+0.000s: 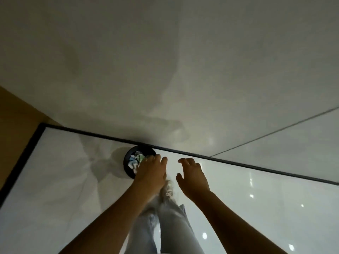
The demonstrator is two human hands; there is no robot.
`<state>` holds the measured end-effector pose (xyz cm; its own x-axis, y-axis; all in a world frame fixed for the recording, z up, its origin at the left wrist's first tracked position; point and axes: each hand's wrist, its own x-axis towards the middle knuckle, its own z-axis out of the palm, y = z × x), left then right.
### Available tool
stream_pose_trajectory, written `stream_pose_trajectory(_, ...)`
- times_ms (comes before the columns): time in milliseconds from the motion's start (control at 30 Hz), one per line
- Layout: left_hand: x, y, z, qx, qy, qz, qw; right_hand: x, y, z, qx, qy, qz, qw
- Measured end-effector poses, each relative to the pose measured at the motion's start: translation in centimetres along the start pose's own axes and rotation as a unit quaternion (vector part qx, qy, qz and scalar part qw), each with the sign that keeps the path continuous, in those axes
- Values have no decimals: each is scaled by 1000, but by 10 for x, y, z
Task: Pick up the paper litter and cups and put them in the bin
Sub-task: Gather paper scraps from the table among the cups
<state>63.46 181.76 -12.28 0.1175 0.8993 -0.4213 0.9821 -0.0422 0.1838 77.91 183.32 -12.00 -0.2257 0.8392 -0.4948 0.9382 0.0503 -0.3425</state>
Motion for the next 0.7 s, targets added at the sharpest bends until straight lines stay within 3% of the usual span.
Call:
stream_pose_trajectory(300,-43,149,-64,115,-19,218,969,-168,100,-60,77,135,199,968)
stream_pose_trajectory(500,-85,292,-62,178,-22,374,910,-292,193,-64,161,223,351,895)
stream_pose_trajectory(700,-155,454,-14,250,-27,487,836,-418,290,-46,216,287,441,822)
